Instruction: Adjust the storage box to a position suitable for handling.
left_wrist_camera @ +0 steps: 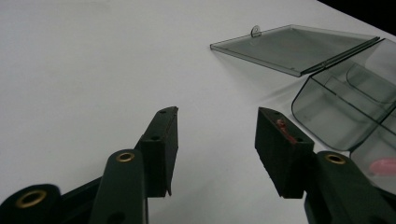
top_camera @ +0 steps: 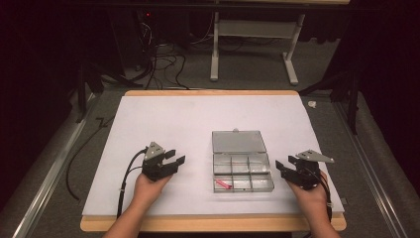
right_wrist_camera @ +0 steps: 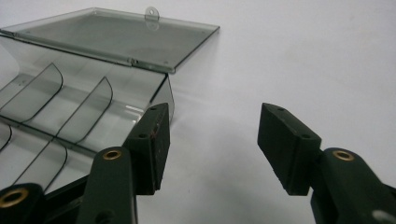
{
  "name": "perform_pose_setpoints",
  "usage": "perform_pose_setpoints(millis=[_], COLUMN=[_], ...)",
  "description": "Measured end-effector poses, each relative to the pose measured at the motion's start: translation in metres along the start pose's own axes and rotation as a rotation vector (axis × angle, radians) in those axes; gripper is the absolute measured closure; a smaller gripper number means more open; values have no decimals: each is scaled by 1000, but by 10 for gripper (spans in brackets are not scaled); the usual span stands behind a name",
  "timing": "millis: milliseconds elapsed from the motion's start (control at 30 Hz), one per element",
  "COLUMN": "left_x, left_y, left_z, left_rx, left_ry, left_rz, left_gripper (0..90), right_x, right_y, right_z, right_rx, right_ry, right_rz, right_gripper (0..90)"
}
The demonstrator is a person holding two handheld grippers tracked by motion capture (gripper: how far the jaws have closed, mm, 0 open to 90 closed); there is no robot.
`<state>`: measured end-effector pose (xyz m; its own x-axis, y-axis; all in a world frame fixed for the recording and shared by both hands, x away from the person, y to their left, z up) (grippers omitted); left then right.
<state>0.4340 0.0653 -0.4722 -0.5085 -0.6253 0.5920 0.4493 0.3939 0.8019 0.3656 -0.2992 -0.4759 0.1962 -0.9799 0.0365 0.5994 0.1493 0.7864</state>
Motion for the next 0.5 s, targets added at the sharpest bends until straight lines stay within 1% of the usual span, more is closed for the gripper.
perform_pose_setpoints(millis=[67,133,167,233,300,400,467,500], left_x=[2,3,3,3,4,7,8,7], left_y=[1,2,2,4,4,4,5,5], left_z=[-8,-17,-21,-28,-34,-44,-49,-51], left_rx=[-3,-2,-5,-11,-22,-40,-43,-50], left_ry=[2,14,18,24,29,31,35,35], left_rz=[5,-5,2,24,21,17,29,25], left_gripper=[501,500,499,499,499,498,499,498], right_x=[-1,-2,-3,-6,-8,-10,-13,-14], right_y=[7,14,18,24,30,37,42,44], right_z=[-1,-3,-4,-7,-11,-17,-23,-25], right_rx=[5,9,11,-3,-8,-13,-21,-28], right_ry=[1,9,14,22,17,22,26,27], right_rz=[7,11,11,19,38,43,47,51], right_gripper=[448,449,449,451,455,457,459,460])
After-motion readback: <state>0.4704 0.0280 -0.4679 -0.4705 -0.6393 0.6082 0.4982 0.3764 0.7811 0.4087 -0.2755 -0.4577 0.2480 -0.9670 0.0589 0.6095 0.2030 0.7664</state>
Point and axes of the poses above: each handheld gripper's, and its own axes: z roughly backward along the jaws, y roughly out of its top, x roughly to its right, the point moved 5 cm from there along -z, roughly forward along the jaws, and after that the axes turned 7 degrees about -y, right-handed, at the moved point
